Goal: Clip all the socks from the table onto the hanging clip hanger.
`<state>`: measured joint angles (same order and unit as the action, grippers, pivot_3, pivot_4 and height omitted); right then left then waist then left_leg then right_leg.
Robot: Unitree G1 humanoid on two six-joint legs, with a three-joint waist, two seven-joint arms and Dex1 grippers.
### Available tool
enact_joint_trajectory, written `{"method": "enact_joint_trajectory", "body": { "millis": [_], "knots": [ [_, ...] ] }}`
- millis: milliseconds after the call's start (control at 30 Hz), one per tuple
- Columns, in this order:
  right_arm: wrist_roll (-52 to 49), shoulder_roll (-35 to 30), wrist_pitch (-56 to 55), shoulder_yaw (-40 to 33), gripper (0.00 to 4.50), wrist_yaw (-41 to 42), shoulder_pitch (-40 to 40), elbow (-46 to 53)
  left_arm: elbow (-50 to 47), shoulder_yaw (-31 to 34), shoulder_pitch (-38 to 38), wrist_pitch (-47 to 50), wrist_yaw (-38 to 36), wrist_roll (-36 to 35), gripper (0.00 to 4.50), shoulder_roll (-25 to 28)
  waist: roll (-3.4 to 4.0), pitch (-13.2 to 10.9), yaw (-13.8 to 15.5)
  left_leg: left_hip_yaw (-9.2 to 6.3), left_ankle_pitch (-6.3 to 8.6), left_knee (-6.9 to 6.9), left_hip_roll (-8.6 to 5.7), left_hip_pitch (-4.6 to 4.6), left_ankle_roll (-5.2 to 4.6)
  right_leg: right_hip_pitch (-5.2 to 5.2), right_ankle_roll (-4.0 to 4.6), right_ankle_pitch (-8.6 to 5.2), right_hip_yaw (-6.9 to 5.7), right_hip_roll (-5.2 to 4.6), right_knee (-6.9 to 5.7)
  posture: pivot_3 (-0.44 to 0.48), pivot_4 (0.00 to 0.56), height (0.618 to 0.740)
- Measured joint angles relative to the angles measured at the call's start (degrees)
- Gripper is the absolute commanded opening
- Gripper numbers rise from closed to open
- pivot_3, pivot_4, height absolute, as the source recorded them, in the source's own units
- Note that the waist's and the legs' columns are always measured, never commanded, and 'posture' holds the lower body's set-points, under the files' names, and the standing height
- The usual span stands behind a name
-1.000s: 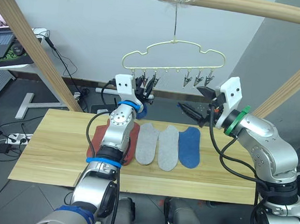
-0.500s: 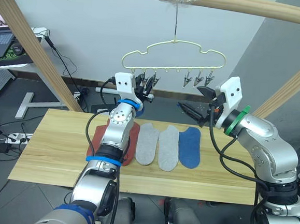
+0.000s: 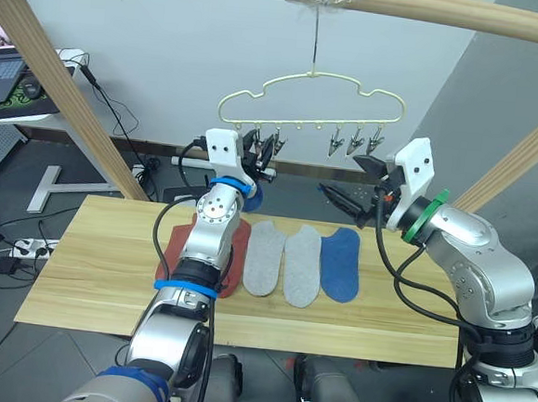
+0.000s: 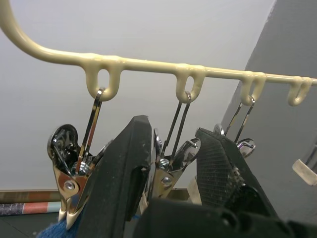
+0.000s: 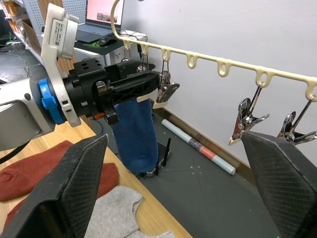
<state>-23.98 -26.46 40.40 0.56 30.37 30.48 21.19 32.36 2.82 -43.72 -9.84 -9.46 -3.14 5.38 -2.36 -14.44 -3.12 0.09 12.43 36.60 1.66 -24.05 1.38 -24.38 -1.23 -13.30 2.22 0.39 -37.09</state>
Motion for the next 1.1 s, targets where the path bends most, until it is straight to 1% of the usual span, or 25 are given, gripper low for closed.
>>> {"method": "enact_joint_trajectory", "body": {
  "millis": [367,467,500,567,600,667,867,967,1033,1100],
  "knots": [
    [0.0,0.1,0.1,0.0,4.50,-0.1,0.0,0.0,0.0,-0.1,0.0,-0.4,-0.1,0.3,1.75,0.1,0.00,0.0,0.0,0.00,0.00,0.00,0.00,0.00,0.00,0.00,0.00,0.00,0.00,0.00,-0.01,-0.083,0.255,0.740],
    [-0.1,0.2,0.1,0.0,4.50,-0.3,0.0,0.0,0.0,-0.1,0.0,-0.4,-0.1,0.3,1.16,0.1,0.00,0.0,0.0,0.00,0.00,0.01,0.00,0.00,0.00,0.00,0.00,0.00,0.00,0.00,-0.01,-0.085,0.257,0.740],
    [-0.1,0.2,0.1,0.0,4.50,-0.3,0.0,0.0,0.0,-0.1,0.0,-0.4,-0.1,0.3,0.85,0.2,0.00,0.0,0.0,0.01,0.00,0.01,0.00,0.00,0.00,0.00,0.00,0.00,0.01,0.00,-0.01,-0.085,0.257,0.740],
    [-0.1,0.2,0.1,0.0,4.50,-0.4,0.0,0.0,-0.1,-0.1,0.0,-0.5,-0.2,0.3,0.40,0.2,0.00,0.0,0.0,0.01,0.00,0.01,0.00,0.00,0.00,0.00,0.00,0.00,0.01,0.00,-0.01,-0.085,0.257,0.740],
    [-0.1,0.2,0.1,0.0,4.50,-0.4,0.0,0.0,-0.1,-0.1,0.0,-0.5,-0.2,0.3,0.21,0.2,0.00,0.0,0.0,0.00,0.00,0.01,0.00,0.00,0.00,0.00,0.00,0.00,0.00,0.00,-0.01,-0.087,0.258,0.740],
    [-0.1,0.2,0.1,0.0,4.50,-0.5,0.0,0.0,-0.3,-0.1,0.0,-0.5,-0.4,0.1,0.01,0.2,0.00,0.0,0.0,0.00,0.00,0.01,0.00,0.00,0.00,0.00,-0.01,0.00,0.01,0.00,-0.01,-0.087,0.258,0.740],
    [-0.3,0.9,0.7,0.0,4.50,-1.2,-0.1,0.1,-1.6,0.4,0.3,0.7,-1.5,-1.3,0.01,0.2,0.01,0.0,0.0,0.00,0.00,0.01,0.00,0.00,0.00,0.00,0.00,0.01,0.01,0.00,-0.02,-0.081,0.260,0.740],
    [-0.1,2.5,0.7,0.6,4.50,-2.2,-0.9,1.1,-5.0,1.2,1.9,3.9,-3.1,-3.9,0.01,0.1,0.01,0.0,0.0,0.00,0.00,0.00,0.02,0.01,0.00,0.00,-0.01,0.00,0.01,0.00,-0.01,-0.076,0.255,0.740],
    [0.2,4.4,0.8,2.1,4.50,-3.3,-3.1,1.9,-8.1,1.8,3.2,7.0,-4.6,-6.3,0.01,0.0,0.01,0.0,0.0,-0.06,0.00,0.00,0.05,0.01,0.00,0.00,0.00,0.00,0.01,0.00,-0.03,-0.065,0.245,0.740],
    [2.0,4.1,0.1,4.7,4.50,-4.0,-7.1,1.9,-10.4,1.9,3.8,10.2,-5.9,-8.3,0.01,0.0,0.01,0.0,0.1,-0.09,0.00,0.00,0.05,0.03,0.00,0.04,-0.01,0.00,-0.01,0.00,-0.05,-0.061,0.244,0.740]
  ]
}}
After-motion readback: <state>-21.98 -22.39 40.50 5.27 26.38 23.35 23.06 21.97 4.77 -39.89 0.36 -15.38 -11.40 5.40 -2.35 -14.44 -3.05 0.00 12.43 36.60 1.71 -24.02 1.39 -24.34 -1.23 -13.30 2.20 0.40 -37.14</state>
